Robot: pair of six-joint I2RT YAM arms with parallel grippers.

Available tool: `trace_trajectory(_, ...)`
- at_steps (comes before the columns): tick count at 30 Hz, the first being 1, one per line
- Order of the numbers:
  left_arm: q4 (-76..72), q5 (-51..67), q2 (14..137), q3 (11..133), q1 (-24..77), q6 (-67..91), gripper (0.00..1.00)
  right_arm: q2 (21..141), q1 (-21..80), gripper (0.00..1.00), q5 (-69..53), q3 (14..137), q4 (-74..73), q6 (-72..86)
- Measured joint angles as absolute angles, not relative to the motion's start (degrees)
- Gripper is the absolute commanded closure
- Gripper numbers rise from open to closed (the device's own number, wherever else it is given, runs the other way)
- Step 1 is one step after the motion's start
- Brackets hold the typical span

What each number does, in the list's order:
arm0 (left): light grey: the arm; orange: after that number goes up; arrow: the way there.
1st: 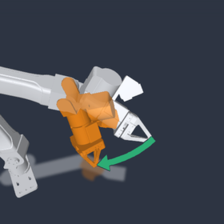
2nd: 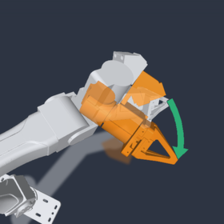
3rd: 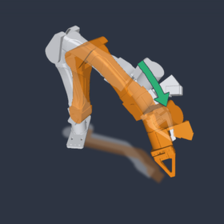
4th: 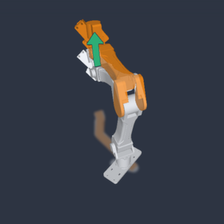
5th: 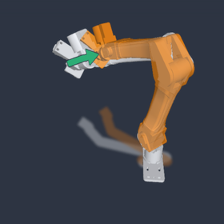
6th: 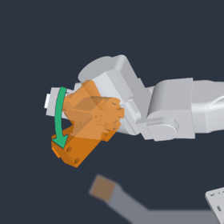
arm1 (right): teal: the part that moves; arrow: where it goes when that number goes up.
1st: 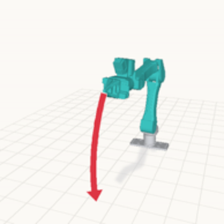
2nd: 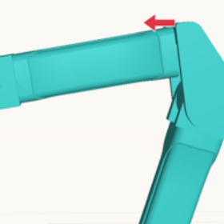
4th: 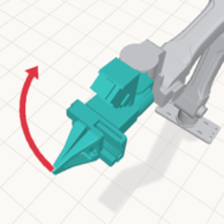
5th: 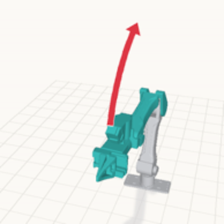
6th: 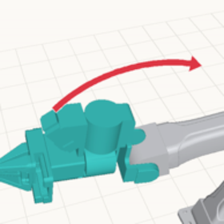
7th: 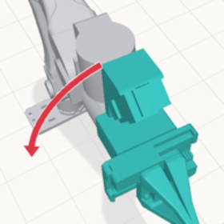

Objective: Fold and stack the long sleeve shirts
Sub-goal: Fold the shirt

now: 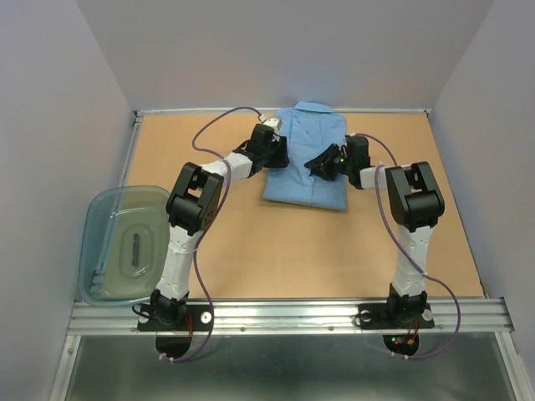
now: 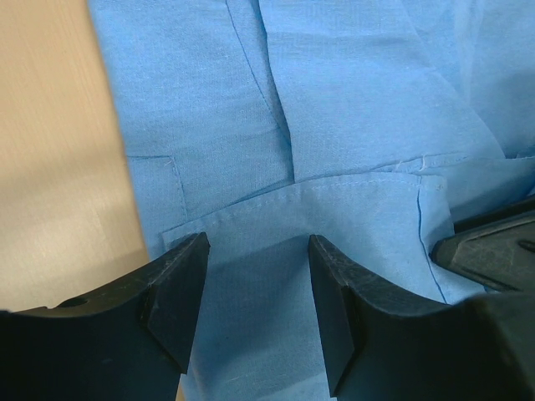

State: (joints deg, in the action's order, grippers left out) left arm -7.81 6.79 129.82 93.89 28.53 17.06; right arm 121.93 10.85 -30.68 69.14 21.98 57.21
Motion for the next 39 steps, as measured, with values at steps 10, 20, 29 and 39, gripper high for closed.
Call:
trace_trajectory(10,-7.81,6.57,129.82,93.89,28.53,16.99,0.37,122.23,10.85,0.99,-31.55,73.73,21.89,55.22)
trace_trajectory(20,-7.81,6.37,129.82,93.89,28.53,16.99,0.37,118.87,11.27,0.99,-31.24,75.5,16.25,50.06)
trace_trajectory(29,-7.81,6.17,129.82,93.89,28.53,16.97,0.37,116.49,13.63,0.99,-28.95,77.32,12.86,46.76)
trace_trajectory(39,-7.79,5.87,129.82,93.89,28.56,16.78,0.37,116.38,12.67,0.87,-22.98,77.03,10.22,42.85)
